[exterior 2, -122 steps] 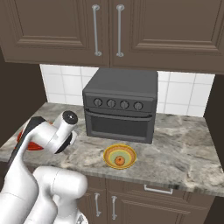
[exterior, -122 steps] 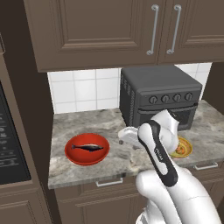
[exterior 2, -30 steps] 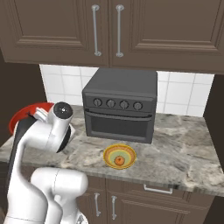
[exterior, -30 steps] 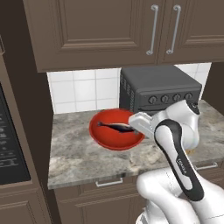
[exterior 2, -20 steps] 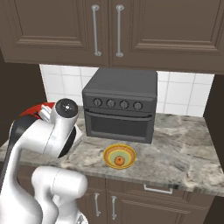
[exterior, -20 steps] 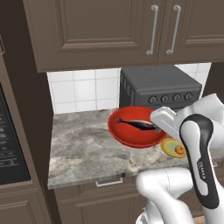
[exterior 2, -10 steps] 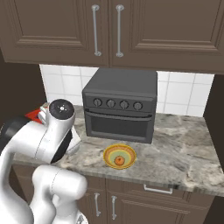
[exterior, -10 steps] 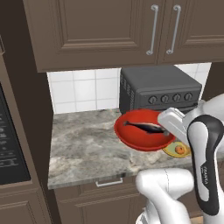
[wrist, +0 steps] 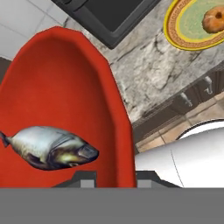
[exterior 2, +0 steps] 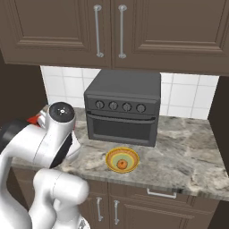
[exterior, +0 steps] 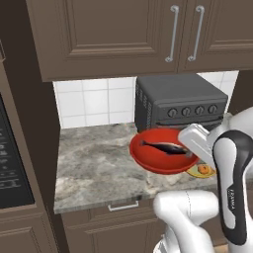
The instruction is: Remove the tangerine from the bowl and place it on the small plate. Then place the bowl with only the fish in the microwave, close the door, and press the start button to microwave the fish.
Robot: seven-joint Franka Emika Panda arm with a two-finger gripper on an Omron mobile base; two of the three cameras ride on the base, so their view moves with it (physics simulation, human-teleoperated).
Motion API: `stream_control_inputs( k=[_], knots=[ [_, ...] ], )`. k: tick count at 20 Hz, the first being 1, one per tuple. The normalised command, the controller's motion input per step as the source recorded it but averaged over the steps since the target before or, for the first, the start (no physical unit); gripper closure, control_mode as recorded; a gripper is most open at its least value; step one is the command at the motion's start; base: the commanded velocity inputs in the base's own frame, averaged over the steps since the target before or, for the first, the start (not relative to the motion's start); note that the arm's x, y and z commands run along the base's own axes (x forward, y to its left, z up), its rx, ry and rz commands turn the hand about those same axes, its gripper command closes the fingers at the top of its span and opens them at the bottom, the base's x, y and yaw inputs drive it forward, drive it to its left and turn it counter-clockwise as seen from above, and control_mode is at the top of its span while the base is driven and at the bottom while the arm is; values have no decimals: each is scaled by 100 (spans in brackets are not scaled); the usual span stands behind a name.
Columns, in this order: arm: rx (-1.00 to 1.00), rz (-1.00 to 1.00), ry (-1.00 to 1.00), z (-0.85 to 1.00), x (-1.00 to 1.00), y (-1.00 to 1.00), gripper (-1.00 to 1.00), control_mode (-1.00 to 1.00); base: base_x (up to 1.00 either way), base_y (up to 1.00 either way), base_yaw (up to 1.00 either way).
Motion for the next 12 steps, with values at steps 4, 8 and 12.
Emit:
stream_control_inputs(
  k=[4, 8, 12],
  knots=[
    [3, 0, -1, -1, -42, 0, 100, 100, -50, 0, 0],
    [0, 0, 0, 0, 0, 0, 100, 100, -100, 0, 0],
    [0, 0, 0, 0, 0, 0, 100, 100, -100, 0, -3]
  ],
)
